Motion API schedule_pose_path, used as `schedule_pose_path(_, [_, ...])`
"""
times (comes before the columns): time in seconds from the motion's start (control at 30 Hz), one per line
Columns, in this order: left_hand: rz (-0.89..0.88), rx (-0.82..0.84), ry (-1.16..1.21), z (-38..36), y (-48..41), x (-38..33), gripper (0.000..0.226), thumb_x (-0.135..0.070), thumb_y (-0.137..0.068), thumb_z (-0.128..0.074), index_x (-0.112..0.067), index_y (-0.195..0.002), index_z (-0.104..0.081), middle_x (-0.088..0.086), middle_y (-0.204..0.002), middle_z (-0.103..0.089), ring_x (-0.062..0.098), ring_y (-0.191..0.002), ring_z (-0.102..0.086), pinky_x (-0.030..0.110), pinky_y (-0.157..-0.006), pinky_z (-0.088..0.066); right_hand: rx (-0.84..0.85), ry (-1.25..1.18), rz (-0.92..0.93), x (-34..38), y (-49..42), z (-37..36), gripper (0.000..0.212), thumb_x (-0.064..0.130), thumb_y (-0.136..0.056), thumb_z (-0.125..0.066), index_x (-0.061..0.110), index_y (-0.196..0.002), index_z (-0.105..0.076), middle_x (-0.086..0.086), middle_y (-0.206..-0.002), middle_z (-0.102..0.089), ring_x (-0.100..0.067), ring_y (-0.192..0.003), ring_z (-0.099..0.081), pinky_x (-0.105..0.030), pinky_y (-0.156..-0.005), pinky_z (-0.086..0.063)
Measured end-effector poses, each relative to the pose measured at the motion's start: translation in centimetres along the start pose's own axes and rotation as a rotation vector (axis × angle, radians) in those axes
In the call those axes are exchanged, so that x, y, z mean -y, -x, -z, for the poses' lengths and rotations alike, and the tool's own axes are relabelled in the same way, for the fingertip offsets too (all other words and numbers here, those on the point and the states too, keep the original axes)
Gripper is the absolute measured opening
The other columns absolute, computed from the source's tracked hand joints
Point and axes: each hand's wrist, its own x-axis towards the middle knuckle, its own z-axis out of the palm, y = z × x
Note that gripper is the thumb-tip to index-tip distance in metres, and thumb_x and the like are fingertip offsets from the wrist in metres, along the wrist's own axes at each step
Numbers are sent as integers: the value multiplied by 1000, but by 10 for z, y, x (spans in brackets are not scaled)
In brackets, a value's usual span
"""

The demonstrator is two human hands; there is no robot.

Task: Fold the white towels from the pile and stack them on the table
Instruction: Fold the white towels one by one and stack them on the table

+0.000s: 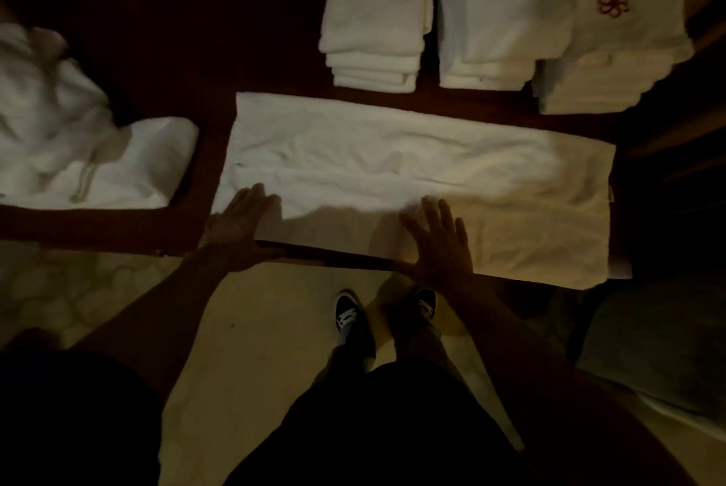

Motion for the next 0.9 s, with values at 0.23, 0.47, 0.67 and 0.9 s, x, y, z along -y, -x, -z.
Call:
schedule_pose_path(0.23, [-207, -68, 76, 4, 4, 21, 75, -19, -53, -96, -10, -119, -61, 15, -155, -37, 34, -143, -34, 45, -114, -36, -34, 3, 33, 6, 4, -8, 73, 43, -76, -81, 16, -137, -52, -15, -159, -30, -39, -149, -21, -58, -104, -43])
schedule_pose_path(0.47, [-235, -144, 136, 2, 22, 31, 43, -14, -71, -75, -5, -113, -67, 9, -150, -44, 37, -137, -44, 41, -111, -37, -291, -42, 243, -2, 10, 6, 38, 38, -74, -52, 6, -84, -68, -19, -109, -68, -42, -107, -65, -47, -64, -61])
schedule_pose_path(0.67, [-69, -293, 174, 32, 25, 5, 29, -40, -85, -51, -17, -95, -66, 10, -87, -70, 36, -79, -68, 37, -65, -52, -366, -228, 134, -11, 9, 22, 38, 42, -84, -51, 9, -92, -68, -10, -100, -66, -34, -96, -61, -40, -75, -53])
schedule_pose_path(0.9, [-27, -424, 270, 53, 9, -4, 31, -37, -92, -50, -12, -103, -66, 12, -90, -71, 36, -80, -68, 41, -67, -53, -346, -366, -7, -21, 5, 50, 23, 37, -90, -52, 16, -96, -61, -6, -90, -66, -31, -88, -62, -35, -70, -46])
